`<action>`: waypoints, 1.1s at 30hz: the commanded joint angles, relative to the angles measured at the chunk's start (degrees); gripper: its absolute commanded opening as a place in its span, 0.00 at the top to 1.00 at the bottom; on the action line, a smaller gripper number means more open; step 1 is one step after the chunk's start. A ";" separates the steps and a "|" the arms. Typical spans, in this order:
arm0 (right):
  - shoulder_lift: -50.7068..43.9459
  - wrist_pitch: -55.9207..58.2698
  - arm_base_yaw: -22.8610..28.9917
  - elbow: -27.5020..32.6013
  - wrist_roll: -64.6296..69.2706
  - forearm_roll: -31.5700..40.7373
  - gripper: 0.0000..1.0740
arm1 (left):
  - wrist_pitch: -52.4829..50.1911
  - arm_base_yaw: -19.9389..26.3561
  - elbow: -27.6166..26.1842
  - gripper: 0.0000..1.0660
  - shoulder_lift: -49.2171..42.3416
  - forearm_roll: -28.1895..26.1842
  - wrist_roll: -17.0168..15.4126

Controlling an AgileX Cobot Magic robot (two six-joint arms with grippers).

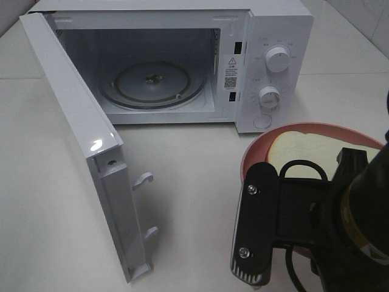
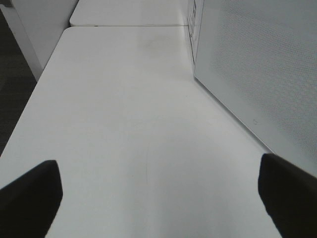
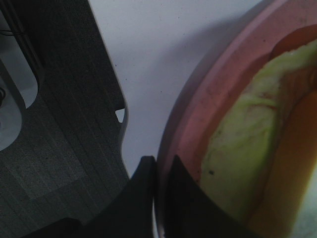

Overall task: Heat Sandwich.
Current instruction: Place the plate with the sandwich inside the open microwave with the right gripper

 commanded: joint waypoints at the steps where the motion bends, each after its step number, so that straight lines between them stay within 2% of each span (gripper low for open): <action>1: -0.57 -1.03 0.23 0.23 -1.60 -3.09 1.00 | -0.46 0.06 0.06 0.05 -1.60 0.17 -0.06; 5: -0.57 -1.43 0.23 0.23 -5.27 -6.25 1.00 | -0.46 0.06 0.06 0.05 -1.60 0.17 -0.06; 13: -0.57 -7.16 0.00 0.23 -10.43 -5.73 1.00 | -0.46 0.06 0.06 0.05 -1.60 0.17 -0.06; 23: -0.57 -11.92 -0.06 0.23 -23.26 -5.67 1.00 | -0.46 0.06 0.06 0.05 -1.60 0.17 -0.06; 26: -0.57 -13.24 -1.38 0.23 -25.50 -4.64 1.00 | -0.46 0.06 0.06 0.05 -1.60 0.17 -0.06; 29: -0.57 -14.78 -6.07 0.23 -30.02 -2.12 1.00 | -0.46 0.06 0.06 0.05 -1.60 0.17 -0.06; 30: -0.57 -14.78 -6.07 0.23 -30.02 -2.12 1.00 | -0.46 0.06 0.06 0.05 -1.60 0.17 -0.06; 33: -0.57 -15.18 -10.03 0.23 -38.16 -1.09 1.00 | -0.46 0.06 0.06 0.05 -1.60 0.17 -0.06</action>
